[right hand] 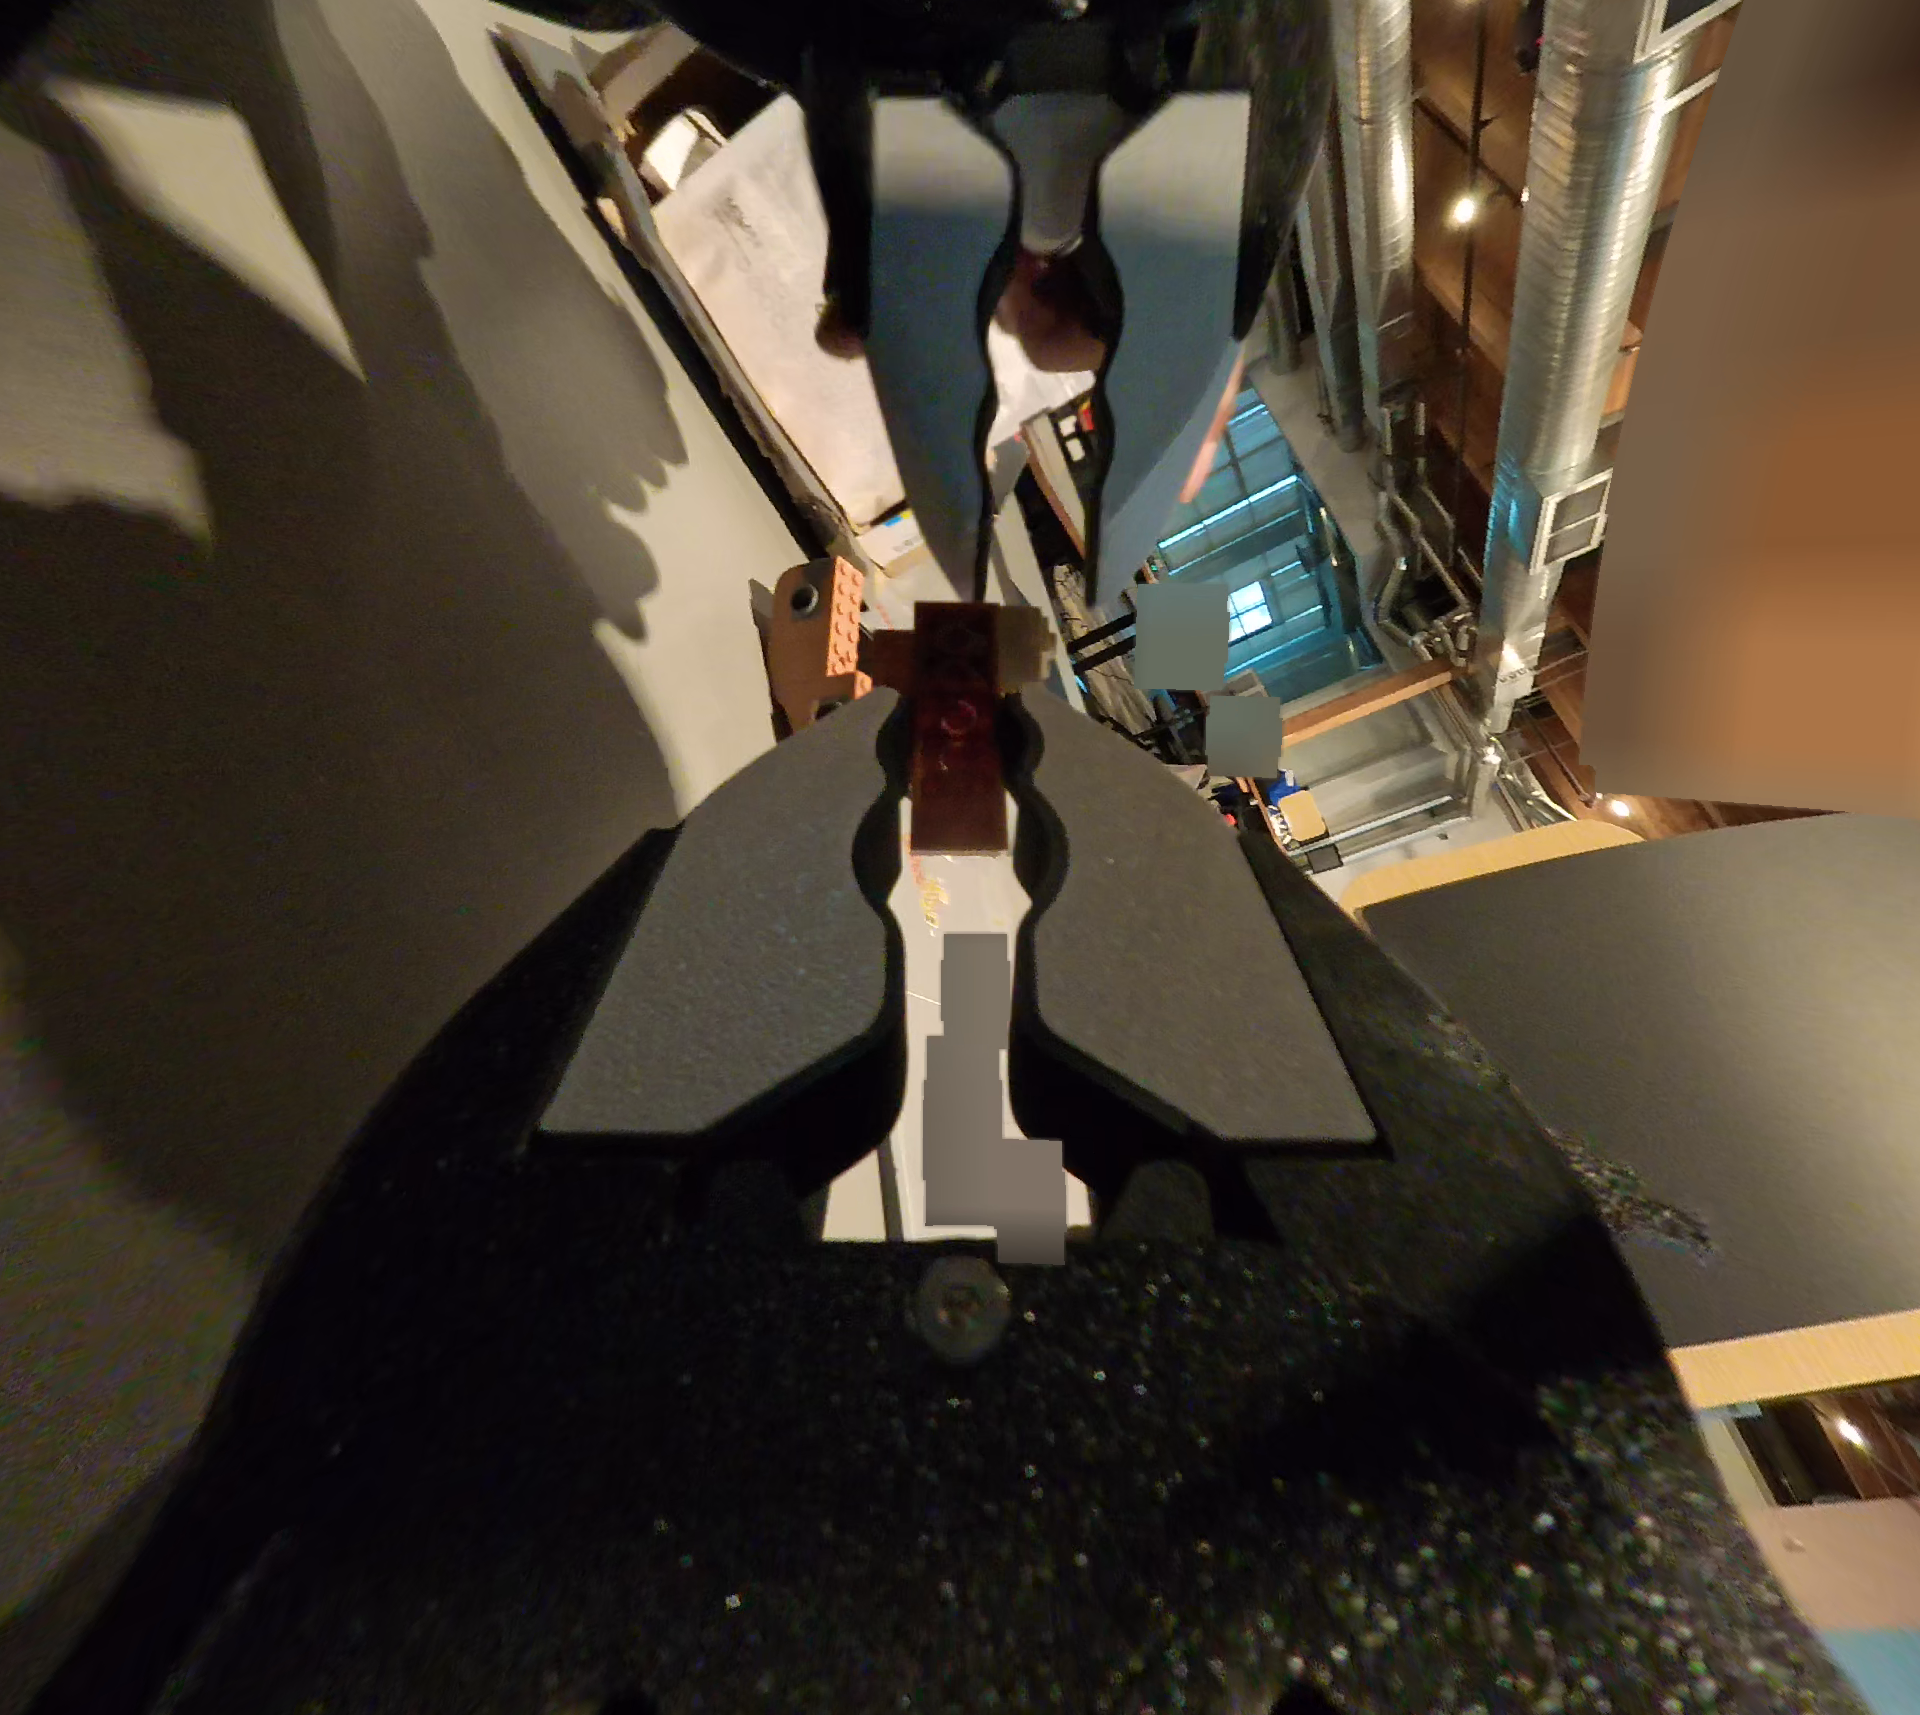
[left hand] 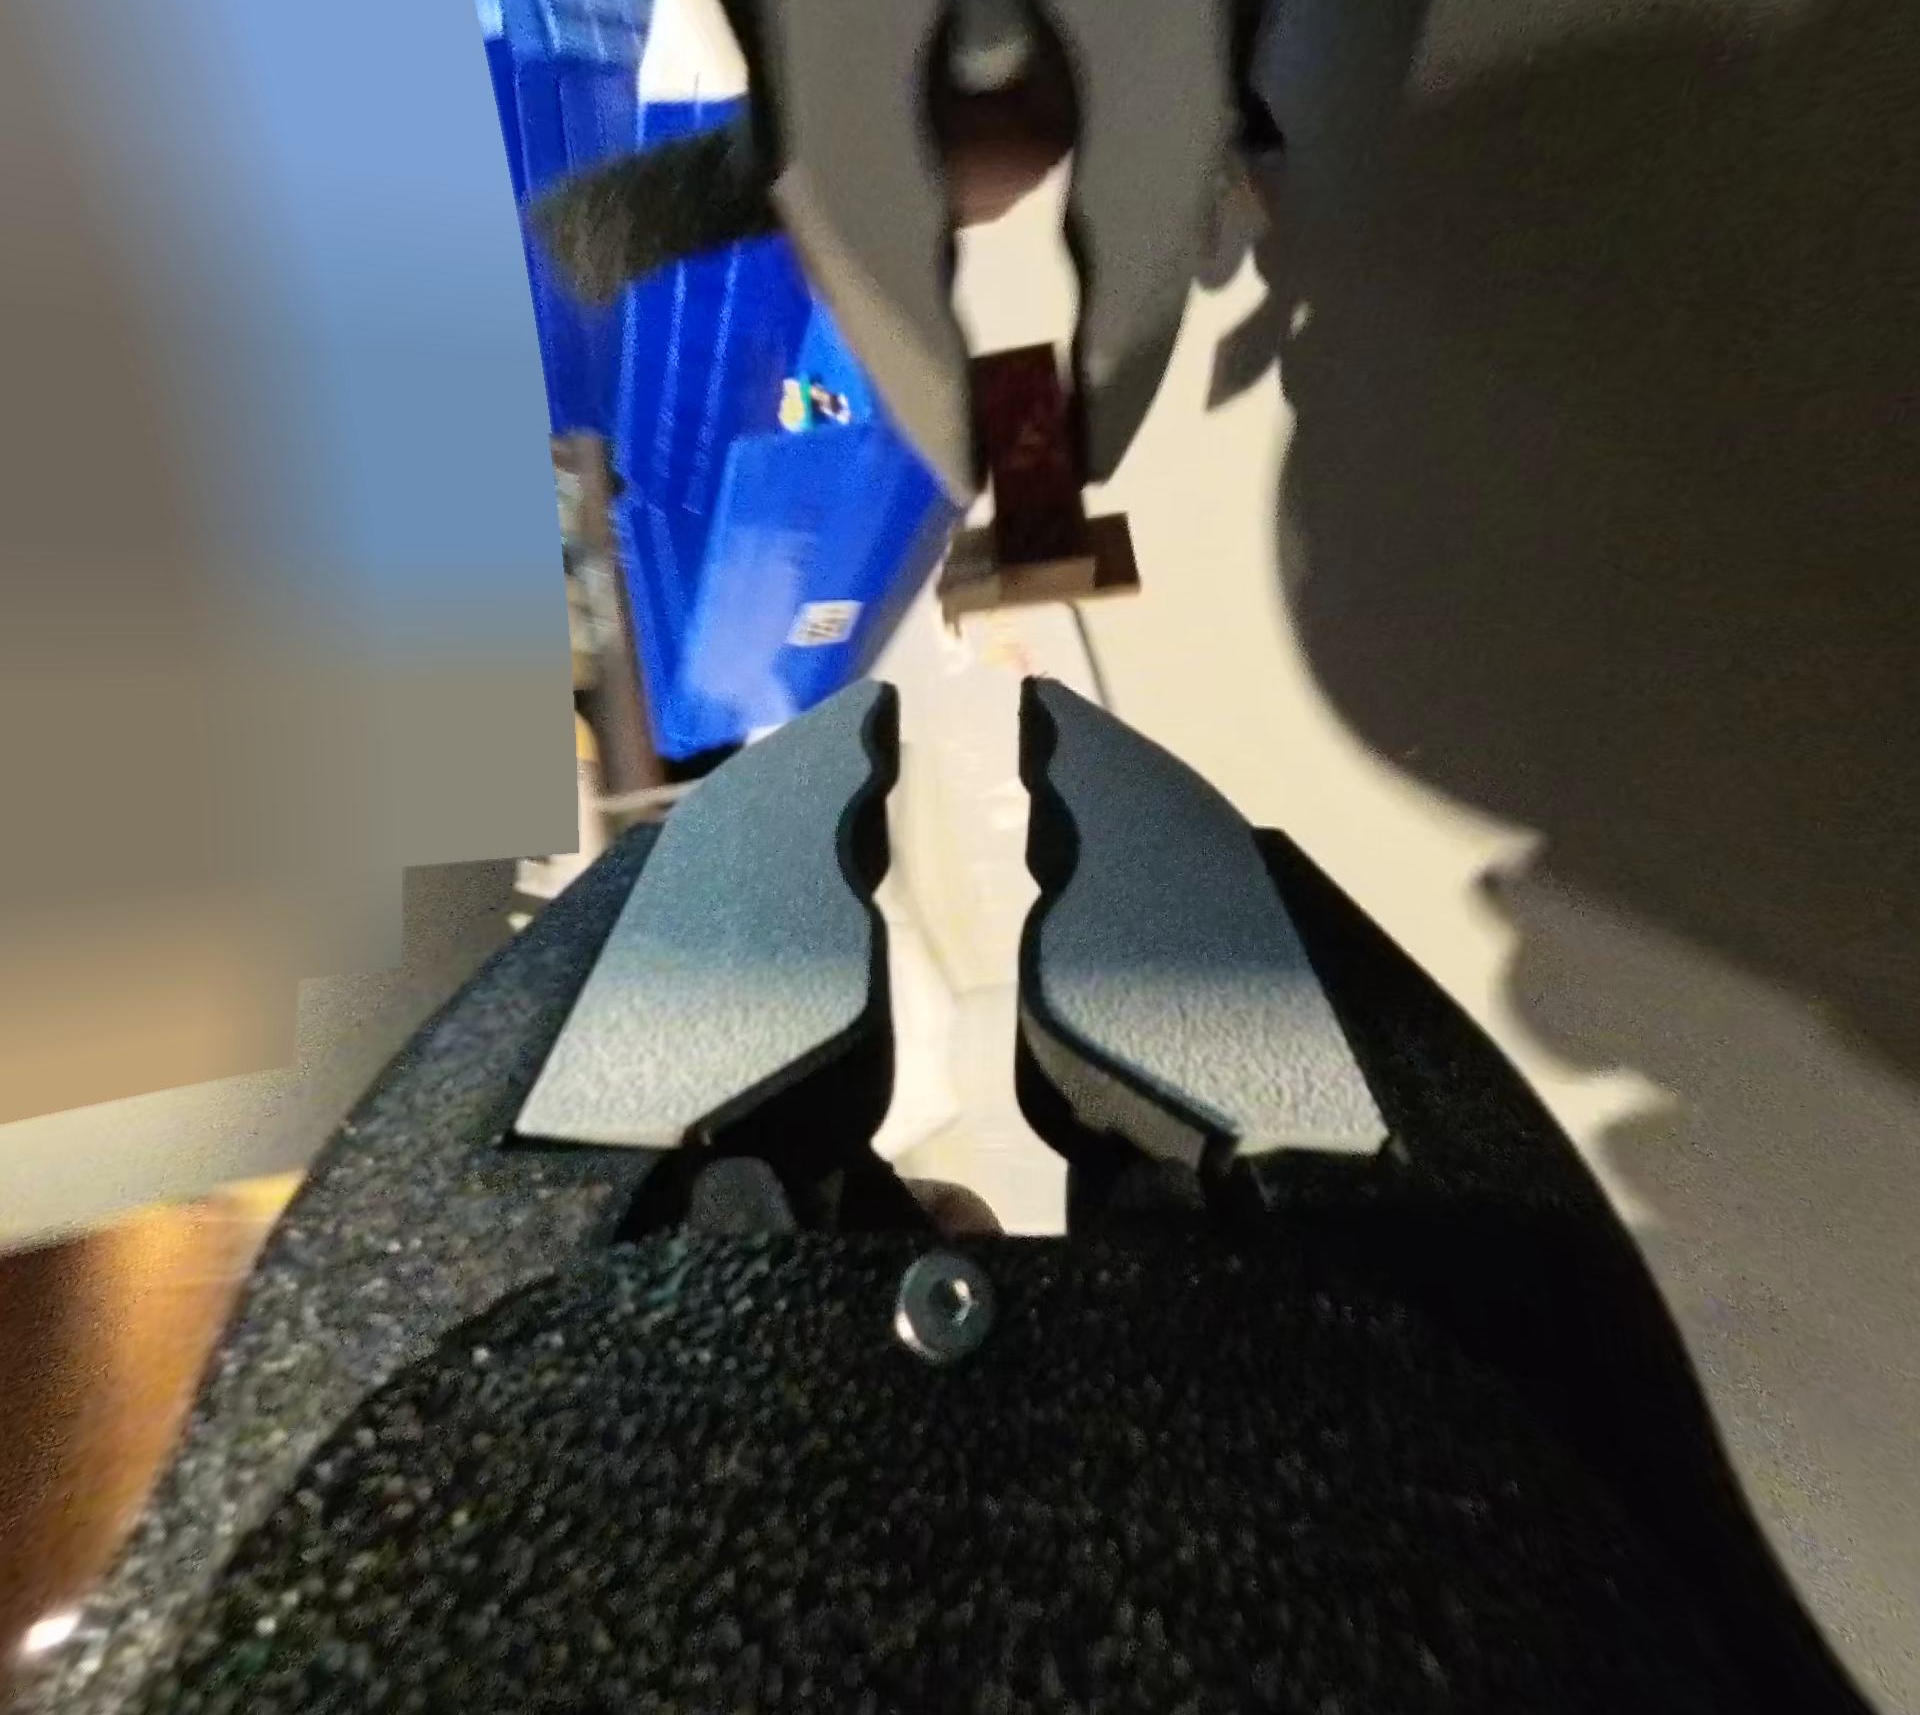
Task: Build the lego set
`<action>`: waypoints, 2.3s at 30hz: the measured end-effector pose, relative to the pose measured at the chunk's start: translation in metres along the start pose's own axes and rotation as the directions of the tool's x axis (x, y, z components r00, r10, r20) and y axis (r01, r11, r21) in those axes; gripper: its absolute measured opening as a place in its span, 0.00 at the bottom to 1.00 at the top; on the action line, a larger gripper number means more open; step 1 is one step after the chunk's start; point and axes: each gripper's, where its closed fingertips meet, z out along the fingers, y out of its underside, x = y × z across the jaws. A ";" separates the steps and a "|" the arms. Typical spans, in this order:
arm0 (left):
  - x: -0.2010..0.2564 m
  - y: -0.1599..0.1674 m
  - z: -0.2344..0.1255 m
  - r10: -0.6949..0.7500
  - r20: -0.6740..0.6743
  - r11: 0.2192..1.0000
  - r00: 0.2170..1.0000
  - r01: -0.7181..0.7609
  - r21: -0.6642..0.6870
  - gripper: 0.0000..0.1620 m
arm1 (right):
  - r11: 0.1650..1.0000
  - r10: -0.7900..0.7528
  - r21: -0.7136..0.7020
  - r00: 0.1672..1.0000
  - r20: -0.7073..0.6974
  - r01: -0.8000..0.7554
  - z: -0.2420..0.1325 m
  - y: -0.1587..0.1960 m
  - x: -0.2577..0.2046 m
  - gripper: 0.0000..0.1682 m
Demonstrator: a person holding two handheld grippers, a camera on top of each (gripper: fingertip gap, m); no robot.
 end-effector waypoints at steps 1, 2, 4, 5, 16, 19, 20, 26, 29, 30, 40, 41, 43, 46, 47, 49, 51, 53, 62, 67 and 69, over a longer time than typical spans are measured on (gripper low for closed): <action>-0.001 0.003 -0.002 -0.074 -0.015 0.997 0.997 0.075 0.015 0.14 | 1.000 0.001 -0.001 1.000 -0.005 -0.001 0.000 0.000 0.001 0.10; -0.002 0.006 -0.003 -0.163 -0.031 0.986 0.986 0.164 0.030 0.14 | 1.000 0.002 -0.002 1.000 -0.009 -0.002 0.000 0.001 0.002 0.10; -0.005 0.014 -0.007 -0.350 -0.073 0.933 0.934 0.354 0.059 0.15 | 1.000 0.004 -0.001 1.000 -0.017 -0.004 0.000 0.001 0.003 0.10; -0.005 0.015 -0.009 -0.443 -0.115 0.888 0.889 0.453 0.082 0.16 | 1.000 0.005 -0.002 1.000 -0.020 -0.005 -0.001 0.001 0.004 0.10; -0.014 -0.014 -0.006 -0.841 -0.532 0.031 0.099 0.990 0.135 0.22 | 1.000 -0.006 -0.025 0.999 -0.044 0.005 -0.001 0.007 0.008 0.10; -0.004 -0.019 0.004 -0.846 -0.532 -0.050 0.008 0.994 0.095 0.24 | 1.000 -0.007 -0.026 0.999 -0.044 0.005 0.000 0.007 0.008 0.10; -0.002 -0.020 0.007 -0.851 -0.526 -0.062 -0.004 0.994 0.091 0.24 | 1.000 -0.007 -0.026 0.999 -0.042 0.006 0.000 0.007 0.008 0.10; 0.001 -0.019 0.009 -0.864 -0.502 -0.077 -0.034 0.995 0.067 0.24 | 0.999 -0.018 -0.028 0.999 -0.040 0.017 0.001 0.007 0.006 0.10; 0.004 -0.020 0.011 -0.862 -0.506 -0.081 -0.043 0.995 0.054 0.23 | 0.999 -0.023 -0.026 0.999 -0.042 0.022 0.001 0.007 0.005 0.10; 0.005 -0.021 0.012 -0.859 -0.509 -0.083 -0.049 0.995 0.046 0.23 | 0.999 -0.024 -0.026 0.999 -0.040 0.023 0.001 0.007 0.005 0.10; 0.007 -0.021 0.015 -0.838 -0.537 -0.130 -0.096 0.991 0.026 0.19 | 0.999 -0.041 -0.034 0.999 -0.031 0.040 0.003 0.008 0.001 0.10; 0.007 -0.021 0.015 -0.835 -0.540 -0.136 -0.102 0.990 0.024 0.18 | 0.999 -0.043 -0.034 0.999 -0.032 0.042 0.003 0.008 0.002 0.10; 0.007 -0.021 0.015 -0.831 -0.544 -0.148 -0.115 0.989 0.017 0.18 | 0.998 -0.046 -0.036 0.998 -0.035 0.045 0.002 0.008 0.002 0.10; 0.007 -0.021 0.014 -0.824 -0.550 -0.166 -0.133 0.986 0.010 0.17 | 0.998 -0.054 -0.040 0.998 -0.039 0.053 0.002 0.009 0.003 0.10; 0.006 -0.021 0.014 -0.822 -0.553 -0.173 -0.139 0.985 0.009 0.16 | 0.998 -0.057 -0.041 0.998 -0.039 0.055 0.002 0.009 0.003 0.10; 0.006 -0.022 0.014 -0.818 -0.556 -0.182 -0.149 0.983 0.005 0.16 | 0.998 -0.059 -0.041 0.997 -0.041 0.057 0.002 0.009 0.003 0.10; 0.007 -0.023 0.014 -0.817 -0.556 -0.184 -0.153 0.983 0.001 0.15 | 0.997 -0.061 -0.042 0.997 -0.041 0.059 0.001 0.009 0.003 0.10; 0.007 -0.025 0.015 -0.818 -0.554 -0.184 -0.154 0.983 -0.002 0.15 | 0.997 -0.063 -0.042 0.997 -0.041 0.061 0.001 0.009 0.003 0.10; 0.007 -0.025 0.017 -0.822 -0.548 -0.192 -0.159 0.981 0.003 0.12 | 0.997 -0.070 -0.046 0.997 -0.045 0.068 0.001 0.008 0.004 0.10; 0.006 -0.027 0.018 -0.815 -0.555 -0.198 -0.164 0.980 0.002 0.10 | 0.996 -0.076 -0.048 0.996 -0.043 0.074 0.001 0.008 0.003 0.10; 0.006 -0.027 0.017 -0.812 -0.560 -0.203 -0.166 0.979 0.004 0.09 | 0.996 -0.077 -0.049 0.996 -0.044 0.075 0.001 0.008 0.004 0.10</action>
